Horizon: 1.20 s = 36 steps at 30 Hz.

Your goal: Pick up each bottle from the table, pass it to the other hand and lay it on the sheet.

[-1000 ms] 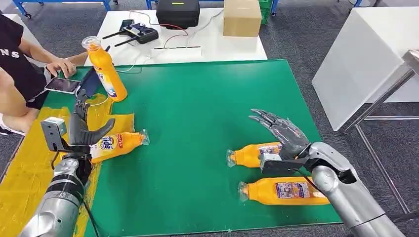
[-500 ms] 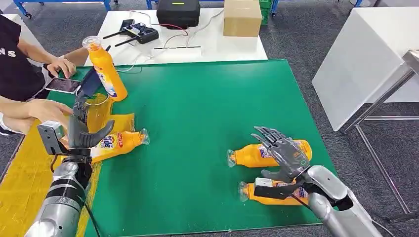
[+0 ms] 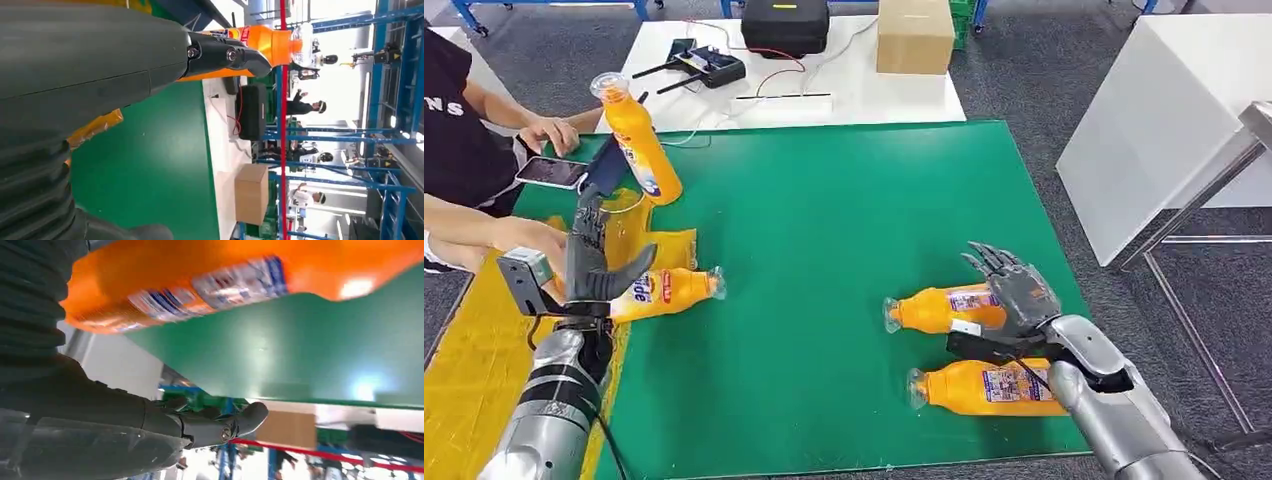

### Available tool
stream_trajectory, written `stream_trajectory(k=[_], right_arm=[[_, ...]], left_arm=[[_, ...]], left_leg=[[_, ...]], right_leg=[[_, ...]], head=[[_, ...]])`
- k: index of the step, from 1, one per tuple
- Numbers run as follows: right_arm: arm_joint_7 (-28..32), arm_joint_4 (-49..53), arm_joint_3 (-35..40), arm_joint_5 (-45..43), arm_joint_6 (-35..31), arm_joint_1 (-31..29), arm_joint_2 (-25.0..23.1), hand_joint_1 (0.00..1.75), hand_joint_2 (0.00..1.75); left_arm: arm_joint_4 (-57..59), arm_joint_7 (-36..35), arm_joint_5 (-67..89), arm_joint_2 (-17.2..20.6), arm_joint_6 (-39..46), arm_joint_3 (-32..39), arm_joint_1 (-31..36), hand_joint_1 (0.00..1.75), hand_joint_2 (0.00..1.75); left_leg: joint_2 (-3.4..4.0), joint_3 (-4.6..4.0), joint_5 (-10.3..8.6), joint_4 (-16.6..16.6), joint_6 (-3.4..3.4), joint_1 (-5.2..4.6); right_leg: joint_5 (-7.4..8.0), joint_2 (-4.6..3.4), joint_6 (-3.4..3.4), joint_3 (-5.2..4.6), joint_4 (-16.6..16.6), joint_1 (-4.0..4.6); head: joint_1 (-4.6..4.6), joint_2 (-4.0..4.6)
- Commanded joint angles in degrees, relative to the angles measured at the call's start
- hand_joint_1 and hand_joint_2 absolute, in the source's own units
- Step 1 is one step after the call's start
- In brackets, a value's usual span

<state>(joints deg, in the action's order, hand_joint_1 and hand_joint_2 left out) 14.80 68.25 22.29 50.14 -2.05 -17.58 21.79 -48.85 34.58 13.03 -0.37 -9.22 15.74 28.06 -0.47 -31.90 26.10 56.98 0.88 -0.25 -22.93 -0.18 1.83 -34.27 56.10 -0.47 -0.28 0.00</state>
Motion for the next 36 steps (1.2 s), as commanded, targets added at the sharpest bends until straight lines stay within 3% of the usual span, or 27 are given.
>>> stream_trajectory(k=[1,6,11,25,26,27,28,29,32,36], right_arm=[[0.9,-9.1,0.4,-1.5,3.6,-4.9,-0.2,0.0,1.75],[2.0,-12.5,2.0,-3.7,7.5,-7.2,1.1,0.0,1.75],[3.1,-21.1,5.9,-6.2,12.4,-13.2,1.8,0.0,1.75],[3.5,-22.1,7.0,-7.0,14.1,-13.8,2.4,0.0,1.75],[3.9,-22.4,8.5,-7.8,16.2,-14.7,3.8,0.1,1.75],[4.4,-22.6,9.5,-8.1,17.3,-15.4,5.0,0.49,1.75],[4.5,-23.2,9.7,-8.4,17.6,-16.1,5.2,1.31,1.75],[4.6,-24.3,10.5,-8.3,17.6,-17.0,5.2,1.69,1.75],[5.2,-28.6,12.3,-9.4,15.1,-19.8,2.2,1.75,1.75],[4.8,-29.5,12.5,-9.6,10.5,-19.0,-1.6,1.75,1.75]], left_arm=[[2.5,0.0,-0.7,0.0,-0.4,-0.4,1.8,0.0,1.75],[4.4,0.2,-0.6,0.0,-0.7,-0.6,2.8,0.0,1.75],[7.3,0.9,-0.5,-0.1,-0.8,-1.5,4.9,0.0,1.75],[7.7,1.1,-0.5,-0.1,-0.9,-1.7,5.2,0.0,1.75],[8.3,1.2,-0.5,-0.1,-1.2,-1.9,5.7,0.0,1.75],[8.8,1.2,-0.6,-0.1,-1.3,-2.1,6.1,0.0,1.75],[9.1,1.2,-0.6,-0.2,-1.2,-2.2,6.4,0.0,1.75],[9.5,1.2,-0.5,-0.2,-1.2,-2.4,6.6,0.0,1.75],[10.1,1.5,-0.8,-0.4,-0.8,-2.9,6.8,0.0,1.75],[9.5,1.3,-1.0,-0.6,-0.4,-3.1,6.0,0.0,1.75]], left_leg=[[0.07,0.13,0.06,0.0,-0.08,0.08],[0.03,0.11,0.06,0.0,-0.06,0.05],[0.09,0.07,0.03,0.0,-0.05,0.04],[0.02,0.07,0.02,0.0,-0.03,0.0],[0.03,0.11,0.04,0.1,-0.05,0.03],[0.07,0.17,0.08,0.1,-0.08,0.07],[-0.01,0.0,0.0,0.1,-0.01,-0.03],[-0.03,0.01,0.03,0.1,-0.03,-0.01],[0.01,0.12,0.06,0.1,-0.07,0.06],[0.24,0.21,0.06,0.0,-0.06,0.05]], right_leg=[[-0.02,-0.02,-0.04,0.15,0.0,0.08],[-0.03,0.02,-0.03,0.12,0.0,0.06],[0.01,-0.04,-0.02,0.07,0.0,0.04],[-0.01,0.01,-0.02,0.07,0.0,-0.01],[-0.02,0.01,-0.03,0.12,0.0,0.02],[-0.03,-0.01,-0.05,0.19,0.0,0.07],[0.0,0.04,0.0,0.0,0.0,-0.04],[-0.03,0.08,-0.01,0.04,0.1,-0.02],[-0.02,0.06,-0.04,0.16,0.0,0.05],[0.04,-0.17,-0.05,0.19,-0.1,0.02]], head=[[0.0,0.0],[0.0,0.0],[0.0,0.0],[0.0,0.0],[0.0,0.0],[0.0,-0.02],[0.0,0.0],[0.0,0.0],[0.0,0.0],[-0.02,0.0]])
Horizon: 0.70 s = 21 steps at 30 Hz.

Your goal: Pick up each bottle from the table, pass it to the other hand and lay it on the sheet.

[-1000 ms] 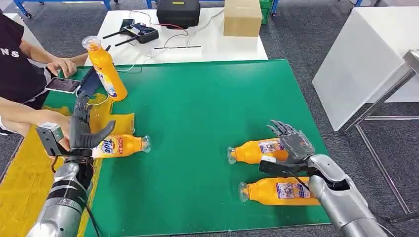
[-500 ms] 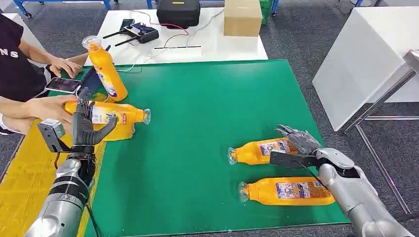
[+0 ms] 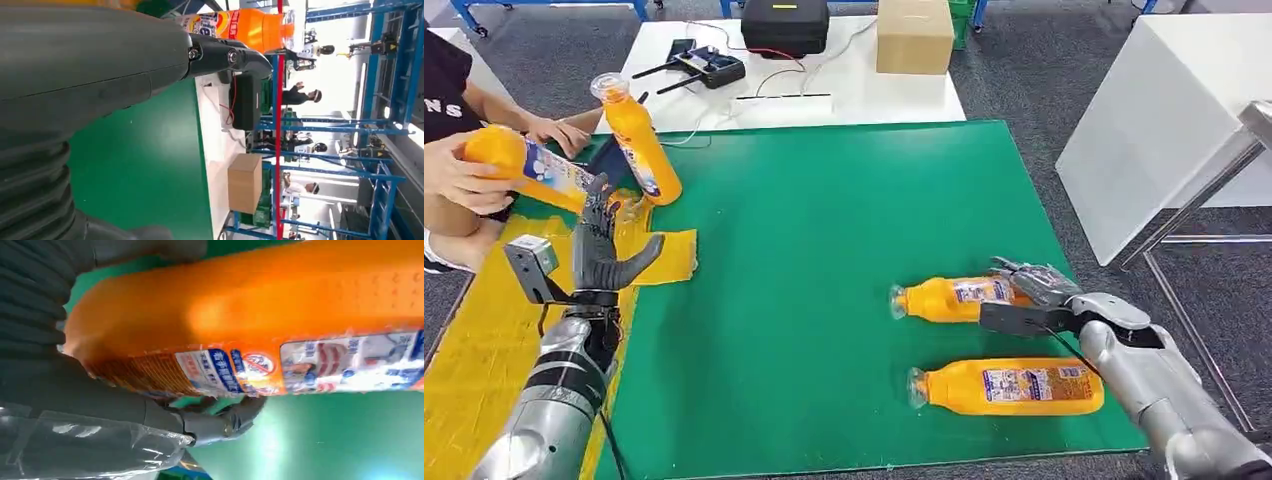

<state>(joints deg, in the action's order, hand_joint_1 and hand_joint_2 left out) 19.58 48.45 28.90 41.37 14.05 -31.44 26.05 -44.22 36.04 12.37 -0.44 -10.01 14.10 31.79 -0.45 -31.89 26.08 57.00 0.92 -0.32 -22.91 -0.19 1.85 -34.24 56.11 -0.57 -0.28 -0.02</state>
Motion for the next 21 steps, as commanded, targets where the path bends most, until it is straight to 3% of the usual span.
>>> stream_trajectory(k=[1,7,10,19,21], right_arm=[[0.0,-9.6,5.8,-0.9,-6.2,-4.9,-6.2,1.75,1.75],[-0.4,-9.8,3.6,-0.3,-10.7,-3.4,-9.9,1.75,1.75],[-1.9,-9.7,0.9,1.7,-17.0,-2.6,-14.1,1.75,1.75],[-2.3,-9.5,0.8,1.9,-17.2,-2.6,-14.5,1.75,1.75],[-2.5,-7.4,-2.8,2.9,-23.1,-1.0,-17.1,1.75,1.75]], left_arm=[[4.7,-0.3,-0.4,-0.6,0.4,-1.4,2.2,0.0,1.75],[3.9,-0.8,-0.7,-0.9,0.1,-1.1,1.5,0.0,1.75],[3.0,-1.2,-0.7,-1.1,0.3,-0.9,0.6,0.0,1.75],[2.8,-1.3,-0.8,-1.0,0.2,-0.9,0.4,0.0,1.75],[1.6,-1.9,-1.2,-1.2,-0.4,-0.6,-0.4,0.0,1.75]], left_leg=[[0.18,0.19,0.08,0.0,-0.1,0.11],[0.16,0.34,0.16,0.0,-0.16,0.21],[0.2,0.2,0.07,0.0,-0.09,0.12],[0.03,0.1,0.03,0.0,-0.06,0.07],[0.07,0.21,0.13,0.0,-0.11,0.15]], right_leg=[[0.01,-0.14,-0.07,0.16,-0.1,0.11],[-0.06,-0.1,-0.11,0.32,-0.1,0.21],[0.01,-0.15,-0.06,0.15,-0.1,0.12],[-0.03,-0.03,-0.03,0.06,0.0,0.08],[-0.09,-0.03,-0.06,0.22,0.0,0.16]], head=[[-0.02,0.02],[0.0,0.02],[0.0,0.02],[0.0,0.02],[0.0,0.02]])
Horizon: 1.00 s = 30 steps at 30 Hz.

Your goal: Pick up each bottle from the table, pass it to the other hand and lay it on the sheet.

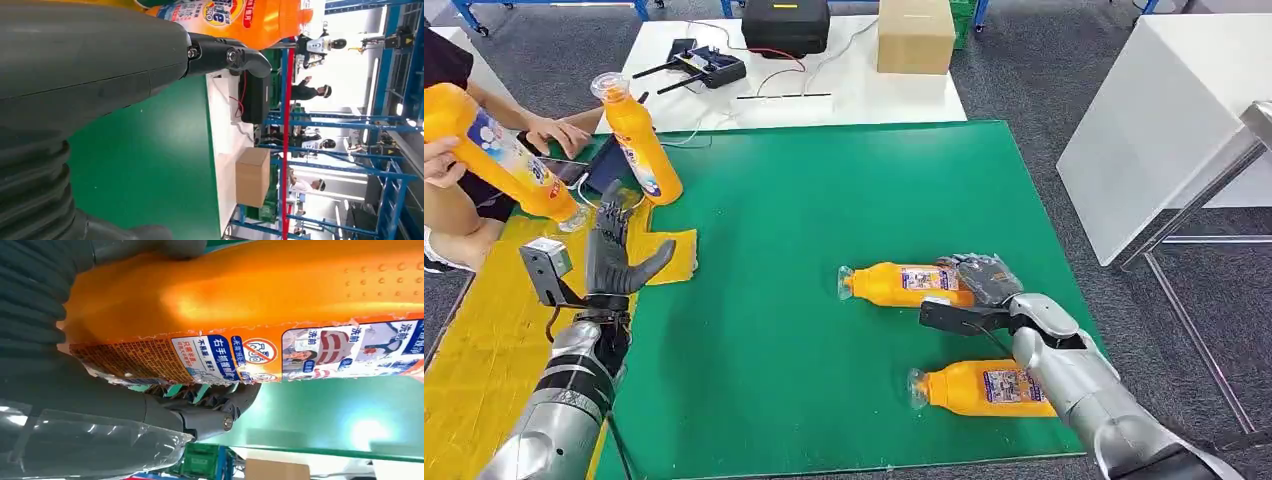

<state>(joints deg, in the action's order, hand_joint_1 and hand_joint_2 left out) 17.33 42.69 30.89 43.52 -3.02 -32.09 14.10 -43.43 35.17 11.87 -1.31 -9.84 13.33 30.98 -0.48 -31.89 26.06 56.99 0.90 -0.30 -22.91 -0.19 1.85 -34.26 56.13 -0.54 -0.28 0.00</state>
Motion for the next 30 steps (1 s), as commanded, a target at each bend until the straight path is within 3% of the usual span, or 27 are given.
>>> stream_trajectory(k=[1,4,7,9,10,13,16,18,21,26,30], right_arm=[[-0.9,-0.3,-6.0,1.6,-7.8,0.4,-6.9,1.75,1.75],[-0.9,8.5,-12.7,1.4,-15.8,4.2,-13.9,1.75,1.75],[2.8,19.9,-16.1,-2.9,-19.9,9.1,-20.3,1.75,1.75],[3.4,25.1,-17.3,0.1,-29.4,11.7,-23.3,1.75,1.75],[4.2,27.5,-17.4,1.1,-34.4,13.0,-24.9,1.75,1.75],[8.1,30.4,-18.1,-4.2,-37.0,14.6,-27.0,1.75,1.75],[16.0,33.3,-18.3,-12.1,-34.4,16.1,-28.4,1.75,1.75],[16.6,32.3,-17.5,-13.6,-32.5,15.2,-29.3,1.75,1.75],[17.7,27.8,-17.3,-22.2,-22.5,12.1,-30.6,1.75,1.75],[18.3,25.7,-17.5,-23.7,-20.7,11.1,-31.1,1.75,1.75],[18.3,21.2,-16.7,-27.6,-11.4,9.1,-31.9,1.75,1.75]], left_arm=[[-0.1,-1.2,-0.8,-0.5,-0.8,0.1,-0.3,0.0,1.75],[-3.5,-4.0,0.6,-0.6,-1.1,-1.9,-2.7,0.0,1.75],[-7.5,-5.4,1.4,-1.9,-1.8,-6.0,-4.5,0.0,1.75],[-10.8,-6.3,0.7,-3.2,-2.4,-9.2,-5.7,0.0,1.75],[-12.5,-6.9,0.0,-4.2,-3.0,-11.0,-6.2,0.0,1.75],[-14.7,-7.6,-1.3,-5.9,-2.4,-15.2,-6.9,0.0,1.75],[-17.7,-7.2,-1.4,-7.8,0.7,-20.2,-7.6,0.0,1.75],[-17.8,-7.4,-1.5,-8.7,1.2,-21.7,-6.9,0.0,1.75],[-14.8,-7.9,-0.9,-8.9,4.1,-24.0,-4.8,0.0,1.75],[-13.8,-7.5,-0.6,-9.0,5.1,-24.4,-4.5,0.0,1.75],[-13.5,-6.8,-1.1,-9.8,5.1,-24.9,-4.6,0.0,1.75]], left_leg=[[0.1,0.12,0.08,0.0,-0.06,0.05],[0.37,0.25,0.15,-0.1,-0.13,0.1],[0.34,0.19,0.17,0.0,-0.17,0.12],[0.52,0.16,0.19,0.0,-0.18,0.15],[0.24,0.05,0.12,0.0,-0.13,0.12],[0.04,0.03,0.15,0.1,-0.12,0.16],[-0.11,-0.09,0.08,0.0,-0.05,0.11],[-0.08,-0.08,0.1,0.1,-0.04,0.17],[-0.04,-0.17,0.04,0.0,-0.05,-0.02],[0.0,-0.03,0.07,0.1,-0.11,0.02],[0.08,0.09,0.1,0.0,-0.09,0.05]], right_leg=[[-0.03,-0.06,-0.03,0.11,0.0,0.05],[-0.02,-0.3,-0.1,0.18,-0.1,0.11],[-0.06,-0.28,-0.14,0.12,0.0,0.12],[-0.07,-0.36,-0.15,0.04,0.0,0.15],[-0.08,-0.08,-0.1,-0.02,0.0,0.12],[-0.17,0.05,-0.1,-0.02,0.1,0.25],[-0.14,0.14,-0.04,-0.08,0.0,0.17],[-0.13,0.13,-0.03,-0.04,0.0,0.2],[-0.08,0.07,-0.04,-0.13,0.0,0.11],[-0.06,0.07,-0.07,0.01,0.0,0.16],[-0.07,0.0,-0.06,0.11,0.0,0.18]], head=[[-0.02,0.0],[0.0,0.0],[-0.02,0.0],[0.04,0.0],[-0.02,0.0],[0.0,0.0],[0.0,0.0],[-0.04,0.0],[-0.02,0.0],[-0.02,0.0],[0.0,0.0]])
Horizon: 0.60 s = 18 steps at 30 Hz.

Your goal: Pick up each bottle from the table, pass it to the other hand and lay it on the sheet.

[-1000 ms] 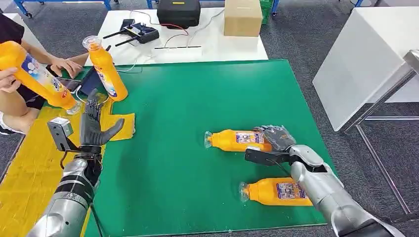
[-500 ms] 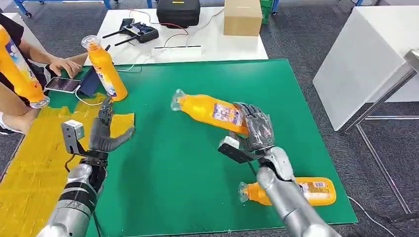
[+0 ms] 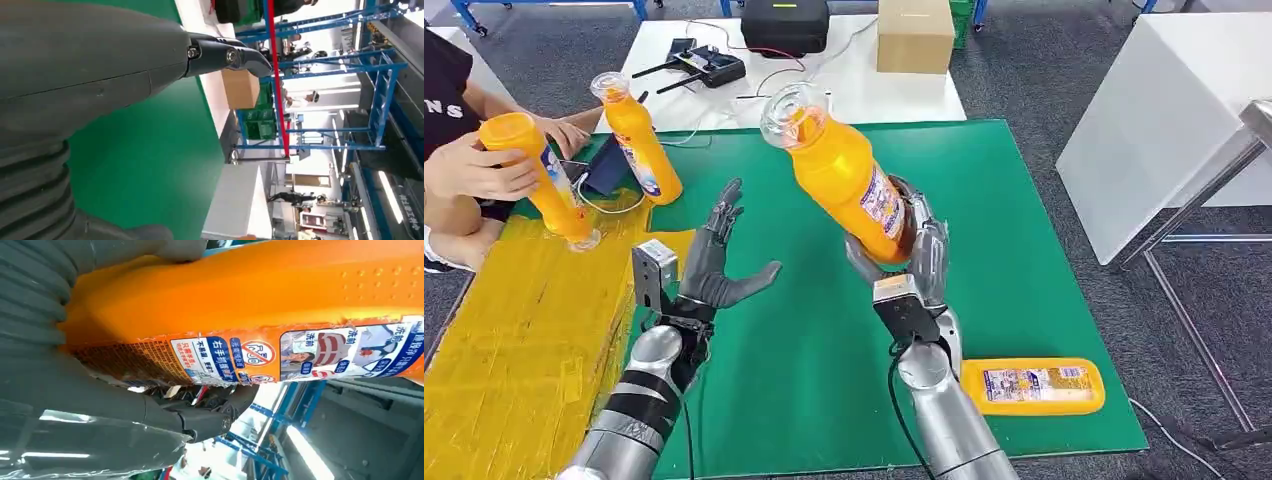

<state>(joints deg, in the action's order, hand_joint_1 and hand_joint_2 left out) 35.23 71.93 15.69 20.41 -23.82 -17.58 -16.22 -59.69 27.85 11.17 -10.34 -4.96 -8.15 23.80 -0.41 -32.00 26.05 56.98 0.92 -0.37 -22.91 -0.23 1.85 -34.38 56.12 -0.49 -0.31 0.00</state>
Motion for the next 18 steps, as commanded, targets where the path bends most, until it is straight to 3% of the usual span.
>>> stream_trajectory(k=[1,18], right_arm=[[0.4,-9.0,-1.2,-4.4,9.5,-5.6,-2.1,1.75,1.75],[1.4,-19.2,2.4,-1.4,9.1,-7.8,-3.4,1.75,1.75]], left_arm=[[3.0,0.6,-0.5,-0.9,0.0,-3.6,2.7,0.0,1.75],[2.0,1.2,-5.1,0.0,-4.2,-2.7,2.2,0.0,1.75]], left_leg=[[0.05,0.14,0.08,0.0,-0.08,0.1],[0.14,0.26,0.11,0.0,-0.11,0.16]], right_leg=[[-0.04,0.0,-0.05,0.16,0.0,0.09],[-0.05,-0.06,-0.06,0.28,-0.1,0.18]], head=[[0.02,0.0],[0.0,0.0]])
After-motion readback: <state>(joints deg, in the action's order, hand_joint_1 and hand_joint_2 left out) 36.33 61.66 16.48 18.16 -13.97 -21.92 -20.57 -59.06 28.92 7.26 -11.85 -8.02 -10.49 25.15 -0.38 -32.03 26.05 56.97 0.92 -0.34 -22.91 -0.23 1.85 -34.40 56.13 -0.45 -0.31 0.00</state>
